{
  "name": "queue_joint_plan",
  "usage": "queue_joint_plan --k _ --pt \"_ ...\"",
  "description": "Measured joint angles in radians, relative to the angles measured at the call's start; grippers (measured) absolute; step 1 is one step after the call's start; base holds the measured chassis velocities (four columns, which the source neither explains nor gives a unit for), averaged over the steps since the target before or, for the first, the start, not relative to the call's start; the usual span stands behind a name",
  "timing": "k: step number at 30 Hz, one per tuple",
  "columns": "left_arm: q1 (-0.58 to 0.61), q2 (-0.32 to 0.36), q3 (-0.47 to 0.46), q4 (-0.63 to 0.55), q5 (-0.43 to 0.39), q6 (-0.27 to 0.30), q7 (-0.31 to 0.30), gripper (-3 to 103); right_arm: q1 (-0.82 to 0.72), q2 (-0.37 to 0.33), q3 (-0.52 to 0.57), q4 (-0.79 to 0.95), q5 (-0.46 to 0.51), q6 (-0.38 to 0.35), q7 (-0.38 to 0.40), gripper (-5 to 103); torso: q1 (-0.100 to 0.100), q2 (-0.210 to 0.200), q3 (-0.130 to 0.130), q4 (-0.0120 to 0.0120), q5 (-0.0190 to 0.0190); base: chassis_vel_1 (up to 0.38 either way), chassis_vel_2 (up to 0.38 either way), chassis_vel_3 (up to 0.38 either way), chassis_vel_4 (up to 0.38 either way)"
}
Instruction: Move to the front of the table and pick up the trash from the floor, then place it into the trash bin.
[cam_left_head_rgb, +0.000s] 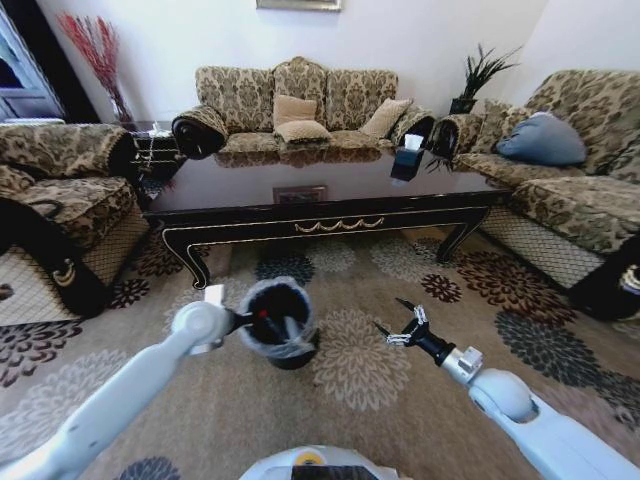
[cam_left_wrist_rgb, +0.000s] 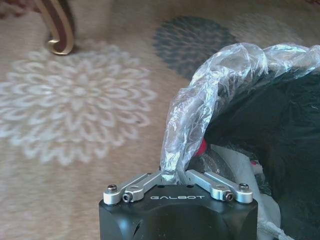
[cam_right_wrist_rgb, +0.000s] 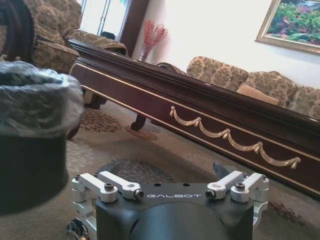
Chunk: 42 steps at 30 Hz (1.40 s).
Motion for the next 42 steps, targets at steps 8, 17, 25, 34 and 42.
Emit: queue_joint_plan --k 8,17,25,34,42 --pt "0.08 0.015 -0.153 0.018 0.008 0.0 0.046 0 -0.035 0.035 0.021 -0.005 -0.006 0.005 0.002 100 0.0 0.0 0.0 -0.0005 0.0 0.06 0.052 -0.067 -0.087" --pt "0.173 0.016 -0.301 0.005 -0.019 0.0 0.054 0 -0.039 0.061 0.015 -0.029 -0.023 0.017 0.01 100 0.0 0.0 0.0 0.0003 -0.0003 0.19 0.211 -0.217 -0.215" --pt "0.278 -0.008 -0.411 -0.012 -0.012 0.0 0.055 0 -0.023 0.079 -0.021 -0.068 0.027 -0.052 0.019 100 0.0 0.0 0.0 -0.0002 -0.0001 0.159 0.152 -0.147 -0.14" --pt "0.472 -0.04 -0.6 -0.051 0.007 0.0 0.089 0 0.185 0.074 -0.227 -0.241 0.072 -0.118 -0.022 100 0.0 0.0 0.0 0.0004 0.0006 -0.052 -0.035 0.013 0.011" --pt "0.602 -0.096 -0.686 -0.118 0.047 0.0 0.098 0 0.399 0.103 -0.4 -0.458 -0.076 -0.027 -0.143 100 0.0 0.0 0.0 0.0001 0.0003 0.0 0.0 0.0 0.0"
